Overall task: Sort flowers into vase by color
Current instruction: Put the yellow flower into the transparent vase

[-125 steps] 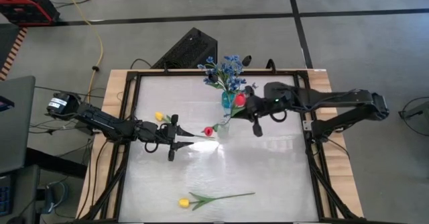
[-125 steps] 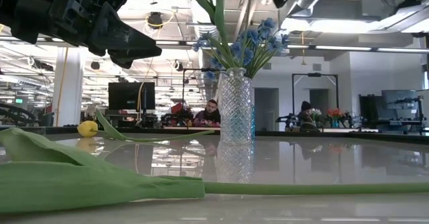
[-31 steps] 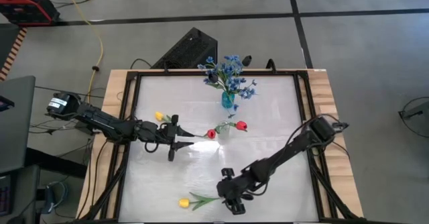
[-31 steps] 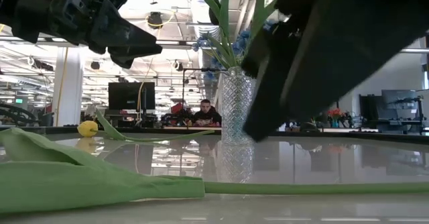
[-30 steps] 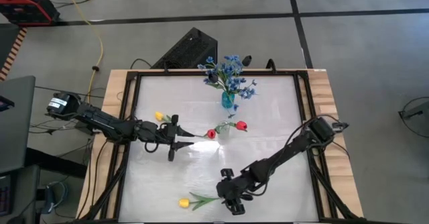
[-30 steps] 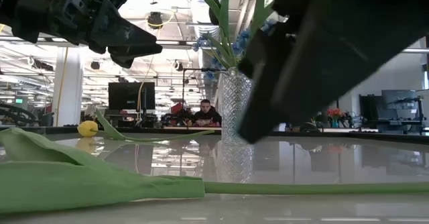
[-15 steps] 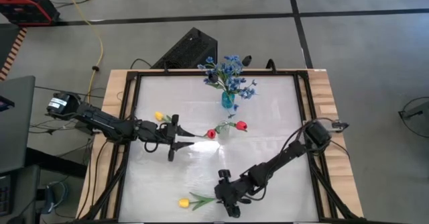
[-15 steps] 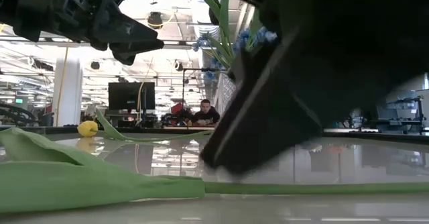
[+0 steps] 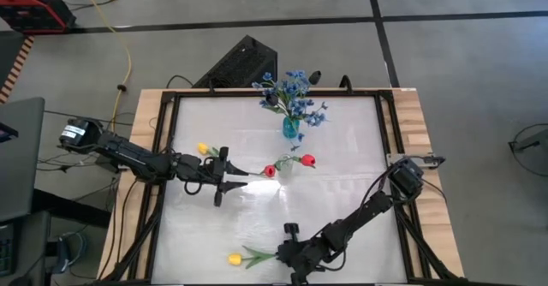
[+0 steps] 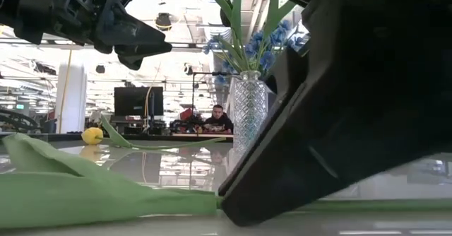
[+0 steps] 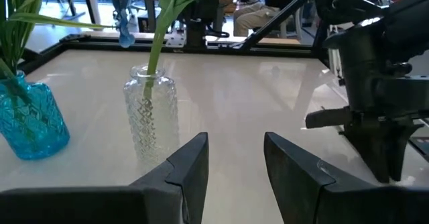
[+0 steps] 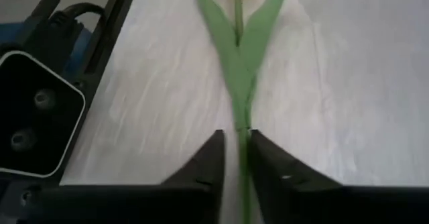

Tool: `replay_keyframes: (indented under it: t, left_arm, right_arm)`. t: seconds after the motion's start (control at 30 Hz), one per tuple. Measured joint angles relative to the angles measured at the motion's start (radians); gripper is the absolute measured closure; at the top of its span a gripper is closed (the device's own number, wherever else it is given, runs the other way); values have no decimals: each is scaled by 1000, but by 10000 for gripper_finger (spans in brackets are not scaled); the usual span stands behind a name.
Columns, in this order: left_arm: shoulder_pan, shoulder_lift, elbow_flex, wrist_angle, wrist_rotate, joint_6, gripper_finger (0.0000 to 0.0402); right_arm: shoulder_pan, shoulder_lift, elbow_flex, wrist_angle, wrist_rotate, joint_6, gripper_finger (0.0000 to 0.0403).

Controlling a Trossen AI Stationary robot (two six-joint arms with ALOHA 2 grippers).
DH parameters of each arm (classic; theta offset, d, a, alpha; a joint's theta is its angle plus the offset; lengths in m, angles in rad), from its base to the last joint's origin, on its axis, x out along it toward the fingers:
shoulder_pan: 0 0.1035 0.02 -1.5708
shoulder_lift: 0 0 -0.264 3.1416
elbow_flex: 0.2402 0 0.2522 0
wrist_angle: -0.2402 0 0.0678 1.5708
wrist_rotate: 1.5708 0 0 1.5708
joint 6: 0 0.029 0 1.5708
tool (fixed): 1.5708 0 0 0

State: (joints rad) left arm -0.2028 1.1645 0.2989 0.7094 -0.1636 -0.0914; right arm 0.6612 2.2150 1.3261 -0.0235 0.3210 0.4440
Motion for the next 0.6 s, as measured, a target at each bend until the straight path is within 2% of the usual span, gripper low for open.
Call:
replay_keyframes:
  t: [0.13,0.27,0.37,0.47,0.6]
  left_arm:
    - [0,0,0,0,0,0,269]
    - [0,0,0,-1,0,0,269]
    - [0,0,0,-4,1,-1,269]
    - [-1,0,0,-4,2,-1,269]
    - [-1,0,0,-4,2,-1,269]
  right_arm:
    - [-6,-25,-3,-19,-8,81,385]
    - [-18,-98,-11,-97,2,115,387]
    - [-9,-187,-33,-190,116,55,388]
    - [10,-328,-113,-174,301,49,388]
    - [21,-484,-311,55,396,23,388]
